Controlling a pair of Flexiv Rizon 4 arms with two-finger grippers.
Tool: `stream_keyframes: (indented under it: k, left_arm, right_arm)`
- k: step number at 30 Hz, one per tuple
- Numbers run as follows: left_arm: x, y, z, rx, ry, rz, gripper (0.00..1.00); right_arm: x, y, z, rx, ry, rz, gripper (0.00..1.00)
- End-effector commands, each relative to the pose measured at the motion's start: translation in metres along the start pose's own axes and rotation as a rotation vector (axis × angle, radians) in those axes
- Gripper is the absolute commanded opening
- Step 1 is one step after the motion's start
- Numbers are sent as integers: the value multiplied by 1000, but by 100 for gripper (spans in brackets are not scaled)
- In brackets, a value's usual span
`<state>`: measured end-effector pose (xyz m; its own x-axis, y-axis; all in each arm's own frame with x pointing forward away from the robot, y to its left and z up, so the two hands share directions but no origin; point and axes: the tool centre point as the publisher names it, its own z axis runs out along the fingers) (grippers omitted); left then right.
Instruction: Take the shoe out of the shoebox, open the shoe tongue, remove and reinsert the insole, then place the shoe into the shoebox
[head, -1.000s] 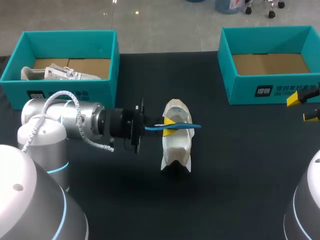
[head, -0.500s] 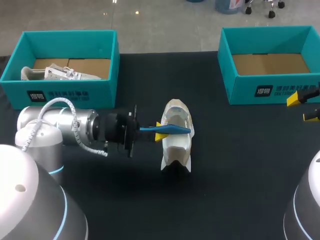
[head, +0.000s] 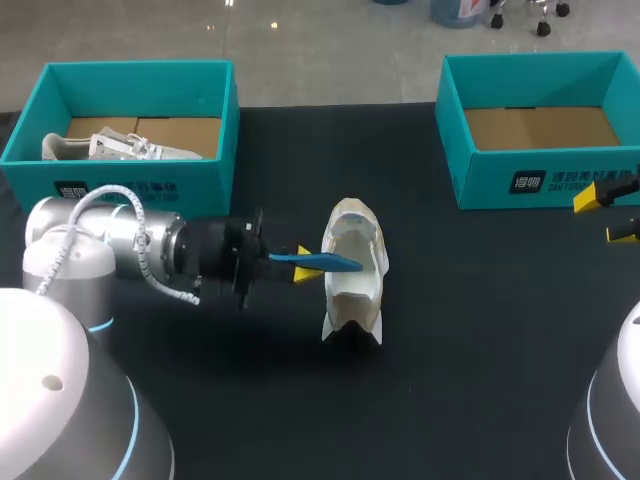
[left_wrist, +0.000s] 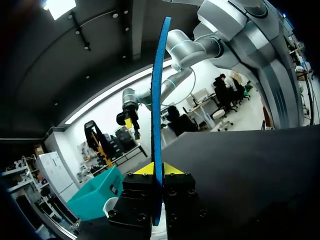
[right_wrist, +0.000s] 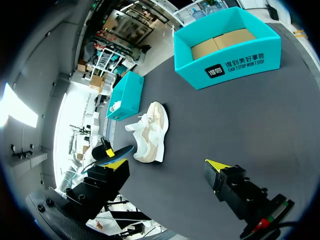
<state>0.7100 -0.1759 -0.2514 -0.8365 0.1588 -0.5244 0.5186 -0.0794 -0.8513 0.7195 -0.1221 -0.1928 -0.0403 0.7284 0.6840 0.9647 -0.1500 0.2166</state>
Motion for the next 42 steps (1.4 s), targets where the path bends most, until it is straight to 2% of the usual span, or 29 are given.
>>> stream_keyframes:
  k: [1, 11, 21, 33, 42]
  left_arm:
    - [-2, -4, 0, -6, 7, -2, 0]
    - [-2, -4, 0, -6, 7, -2, 0]
    - [0, 21, 7, -26, 19, 16, 0]
    - [-2, 24, 8, -39, 36, 4, 0]
    - [-5, 24, 14, -16, 35, -2, 0]
  right_arm:
    - [0, -1, 0, -1, -4, 1, 100]
    - [0, -1, 0, -1, -4, 1, 100]
    - [0, -1, 0, -1, -4, 1, 100]
    - [0, -1, 0, -1, -4, 1, 100]
    - [0, -1, 0, -1, -4, 1, 100]
